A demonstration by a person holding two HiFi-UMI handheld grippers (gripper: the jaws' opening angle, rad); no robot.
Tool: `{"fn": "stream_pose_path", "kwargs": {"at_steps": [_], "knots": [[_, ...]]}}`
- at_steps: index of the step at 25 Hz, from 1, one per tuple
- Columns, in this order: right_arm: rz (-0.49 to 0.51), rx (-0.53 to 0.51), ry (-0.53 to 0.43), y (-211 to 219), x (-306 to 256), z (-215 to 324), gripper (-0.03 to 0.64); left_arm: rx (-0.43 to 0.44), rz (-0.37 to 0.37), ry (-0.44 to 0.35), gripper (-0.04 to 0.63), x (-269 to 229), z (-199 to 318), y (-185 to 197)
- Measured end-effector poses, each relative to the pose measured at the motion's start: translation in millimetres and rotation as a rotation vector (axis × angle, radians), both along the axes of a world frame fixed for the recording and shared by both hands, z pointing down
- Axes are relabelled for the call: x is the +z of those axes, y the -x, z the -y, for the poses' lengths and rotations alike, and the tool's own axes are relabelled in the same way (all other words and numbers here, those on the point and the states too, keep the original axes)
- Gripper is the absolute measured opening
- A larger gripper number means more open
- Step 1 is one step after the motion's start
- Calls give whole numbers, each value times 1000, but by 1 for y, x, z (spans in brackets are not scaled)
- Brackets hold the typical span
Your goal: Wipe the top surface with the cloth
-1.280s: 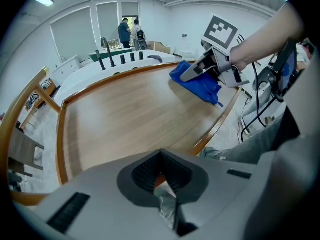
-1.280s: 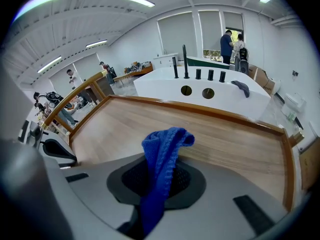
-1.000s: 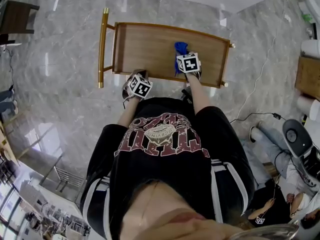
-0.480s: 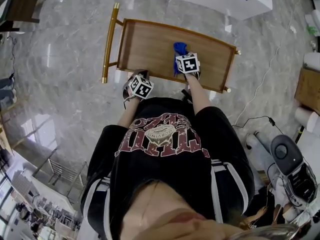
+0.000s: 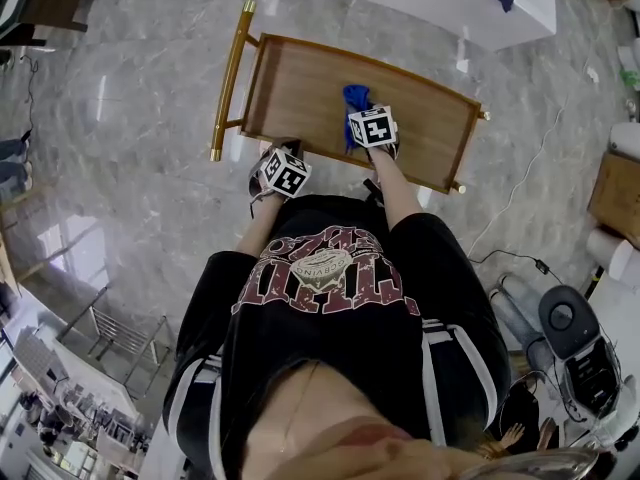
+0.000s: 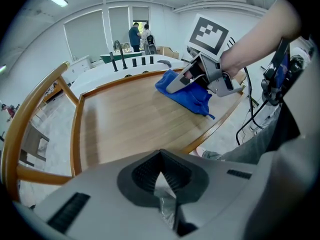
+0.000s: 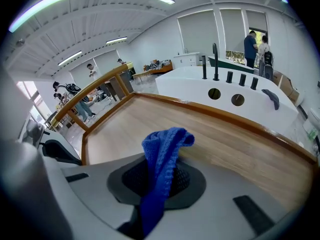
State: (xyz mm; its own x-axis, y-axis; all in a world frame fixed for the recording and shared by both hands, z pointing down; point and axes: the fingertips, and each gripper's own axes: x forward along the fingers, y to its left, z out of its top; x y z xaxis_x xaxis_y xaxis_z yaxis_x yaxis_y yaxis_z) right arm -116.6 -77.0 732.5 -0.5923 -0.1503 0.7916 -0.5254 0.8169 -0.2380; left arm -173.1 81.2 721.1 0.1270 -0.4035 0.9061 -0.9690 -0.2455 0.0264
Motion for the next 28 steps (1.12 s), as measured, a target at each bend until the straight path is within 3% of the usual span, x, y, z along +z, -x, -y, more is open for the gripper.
{"fn": "stream_pose_path", "kwargs": {"at_steps": [28], "knots": [[13, -297, -3, 106, 3, -46, 57, -271, -51, -46, 46, -3, -15, 44]]}}
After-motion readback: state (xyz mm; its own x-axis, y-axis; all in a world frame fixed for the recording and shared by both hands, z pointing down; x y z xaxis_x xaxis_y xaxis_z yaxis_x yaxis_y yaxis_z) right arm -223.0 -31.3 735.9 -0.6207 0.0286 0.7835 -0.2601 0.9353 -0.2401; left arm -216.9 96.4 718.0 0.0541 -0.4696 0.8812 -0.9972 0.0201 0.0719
